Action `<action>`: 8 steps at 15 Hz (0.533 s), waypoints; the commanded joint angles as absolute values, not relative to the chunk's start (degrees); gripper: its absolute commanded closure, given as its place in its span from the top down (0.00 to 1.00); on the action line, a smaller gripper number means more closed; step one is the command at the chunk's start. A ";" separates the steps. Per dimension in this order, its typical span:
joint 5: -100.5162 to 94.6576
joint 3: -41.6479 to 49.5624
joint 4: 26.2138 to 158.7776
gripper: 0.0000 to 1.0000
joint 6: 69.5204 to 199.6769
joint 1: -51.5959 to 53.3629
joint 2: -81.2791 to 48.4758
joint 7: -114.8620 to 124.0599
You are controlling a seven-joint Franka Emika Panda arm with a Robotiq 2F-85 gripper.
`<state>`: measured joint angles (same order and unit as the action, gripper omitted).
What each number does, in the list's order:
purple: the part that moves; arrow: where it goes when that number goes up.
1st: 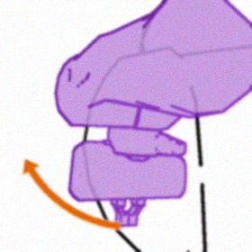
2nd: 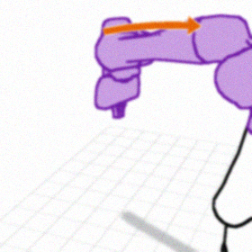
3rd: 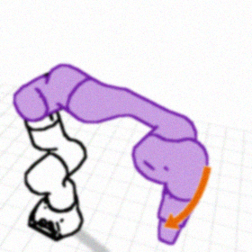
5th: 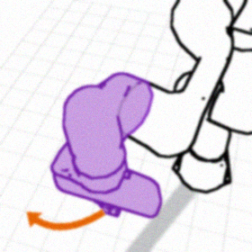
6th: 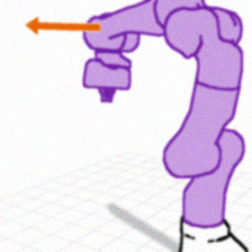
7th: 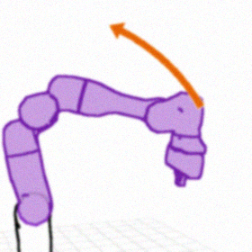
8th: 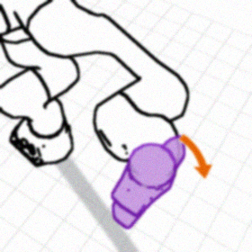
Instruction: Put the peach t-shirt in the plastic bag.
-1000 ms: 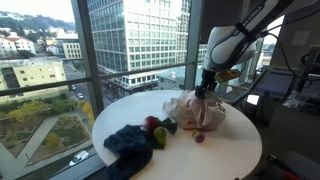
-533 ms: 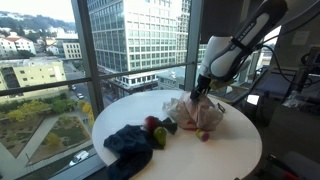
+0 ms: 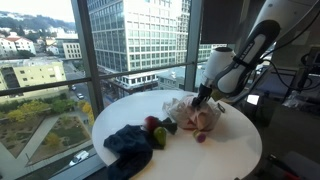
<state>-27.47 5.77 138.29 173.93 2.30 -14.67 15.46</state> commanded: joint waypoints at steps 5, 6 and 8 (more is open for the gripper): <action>-30.97 11.50 137.59 0.60 172.76 7.90 -12.82 21.68; -32.22 13.41 137.28 0.68 171.35 9.40 -11.72 23.10; -33.47 14.85 137.13 0.84 168.14 10.53 -9.62 24.49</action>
